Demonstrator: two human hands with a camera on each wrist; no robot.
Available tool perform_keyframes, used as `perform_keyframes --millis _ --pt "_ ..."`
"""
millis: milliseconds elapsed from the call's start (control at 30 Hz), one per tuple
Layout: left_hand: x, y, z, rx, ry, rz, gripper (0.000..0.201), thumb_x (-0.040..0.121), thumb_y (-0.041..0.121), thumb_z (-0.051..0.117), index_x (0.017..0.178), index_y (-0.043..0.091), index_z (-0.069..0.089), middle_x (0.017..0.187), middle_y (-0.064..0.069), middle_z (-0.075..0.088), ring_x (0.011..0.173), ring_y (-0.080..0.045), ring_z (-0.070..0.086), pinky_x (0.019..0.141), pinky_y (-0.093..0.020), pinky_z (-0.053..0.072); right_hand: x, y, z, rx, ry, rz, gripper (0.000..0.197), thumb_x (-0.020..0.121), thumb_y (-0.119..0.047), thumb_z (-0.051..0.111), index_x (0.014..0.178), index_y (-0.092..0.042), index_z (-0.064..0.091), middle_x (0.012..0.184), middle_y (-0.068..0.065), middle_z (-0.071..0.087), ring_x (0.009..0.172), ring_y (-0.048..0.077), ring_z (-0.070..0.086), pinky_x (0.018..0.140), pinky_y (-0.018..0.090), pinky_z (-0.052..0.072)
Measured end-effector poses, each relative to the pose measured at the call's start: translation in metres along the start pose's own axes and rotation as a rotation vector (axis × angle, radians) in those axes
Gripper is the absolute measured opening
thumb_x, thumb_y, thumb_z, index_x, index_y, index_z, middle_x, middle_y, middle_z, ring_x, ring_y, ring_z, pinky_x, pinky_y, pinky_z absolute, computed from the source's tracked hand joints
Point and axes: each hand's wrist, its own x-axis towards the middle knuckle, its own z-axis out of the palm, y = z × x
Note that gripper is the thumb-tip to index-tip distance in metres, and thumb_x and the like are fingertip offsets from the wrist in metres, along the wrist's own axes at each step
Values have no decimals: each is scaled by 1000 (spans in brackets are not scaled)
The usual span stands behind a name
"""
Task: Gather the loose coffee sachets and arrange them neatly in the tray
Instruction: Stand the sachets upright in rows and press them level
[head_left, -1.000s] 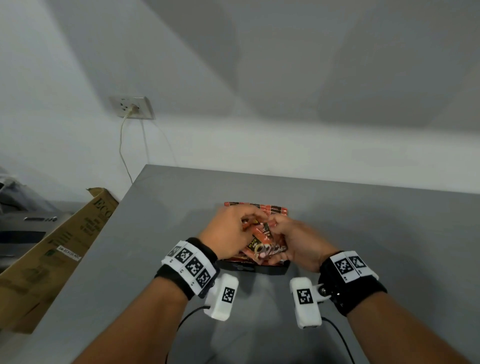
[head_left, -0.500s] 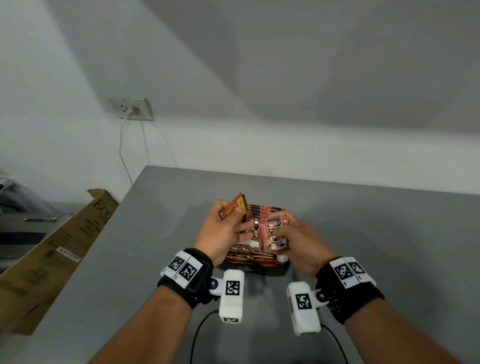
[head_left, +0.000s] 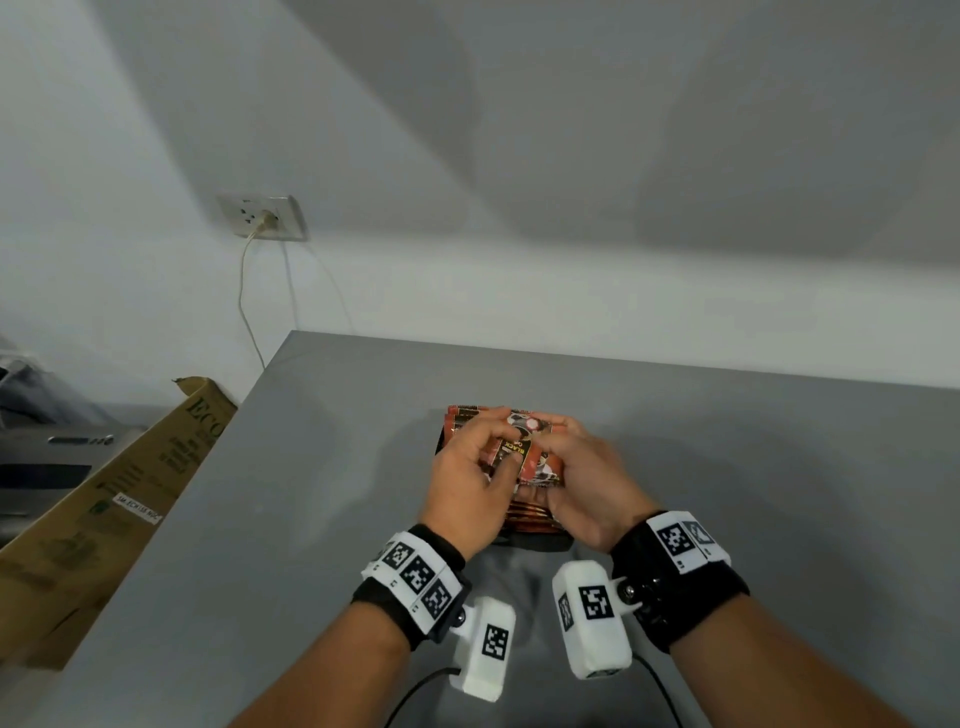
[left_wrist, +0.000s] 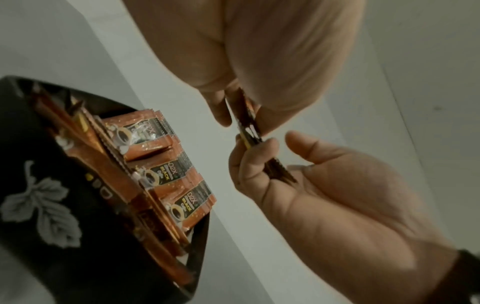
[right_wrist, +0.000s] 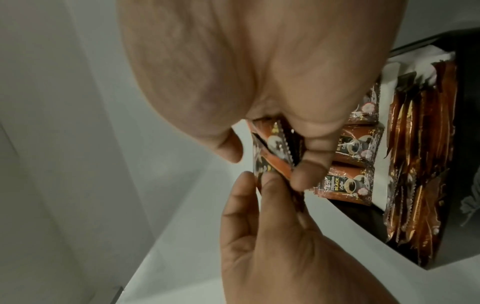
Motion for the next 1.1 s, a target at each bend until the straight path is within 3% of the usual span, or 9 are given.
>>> perform_keyframes --millis 167,367,467,533,667,800,933,1000,1100 --pt "2 4 2 -172 110 -185 52 75 -6 78 106 27 53 104 -1 64 89 -5 66 79 -36 60 4 2 0 -90 35 -30 34 95 9 46 120 -11 56 99 14 76 88 30 67 77 46 51" --pt "18 -4 -20 -286 230 -329 28 85 -15 59 95 11 58 92 -17 64 74 -33 65 66 -42 56 0 -4 -9 -196 22 -11 33 99 6 45 120 -16 56 107 14 71 76 25 68 55 33 51" --pt "28 5 -34 -227 115 -260 42 88 -14 49 101 21 67 93 -7 71 87 -29 71 70 -41 60 3 -7 -18 -220 50 13 34 98 4 44 120 -17 60 117 21 69 84 31 66 55 34 51" --pt "30 17 -37 -69 -76 -134 50 88 -15 47 109 26 67 92 -2 73 89 -17 70 69 -26 57 4 -8 -20 -189 38 23 28 99 -4 47 119 -15 62 117 22 69 87 33 67 58 35 51" --pt "31 24 -23 164 -392 21 60 87 -12 54 129 30 61 105 10 72 97 1 67 85 -17 54 -1 -4 -13 -151 -183 72 40 94 -13 50 133 -13 58 115 23 66 82 29 64 61 34 51" --pt "32 19 -13 188 -196 59 57 79 5 77 127 29 57 109 8 62 92 -2 61 83 -16 50 -1 4 -8 -290 -165 64 49 87 5 49 127 -21 59 125 32 61 85 29 62 68 40 51" --pt "18 -1 -4 -109 -134 -365 73 70 41 80 134 21 50 122 5 62 109 -9 62 100 -29 50 -4 2 0 -176 -113 -42 49 82 14 49 122 -12 59 113 18 71 99 26 68 88 41 53" --pt "9 -5 2 -581 -172 -625 58 76 28 74 129 9 58 116 -10 69 101 -20 68 92 -35 54 -8 1 6 -164 -129 -45 50 84 16 47 123 -14 57 108 12 73 100 24 70 86 37 54" --pt "8 5 3 -876 -124 -682 23 89 -1 52 105 -1 69 94 -18 70 80 -24 70 70 -32 56 -6 2 8 -609 -85 -168 44 85 -1 56 124 -22 57 117 4 70 109 21 68 98 39 55"
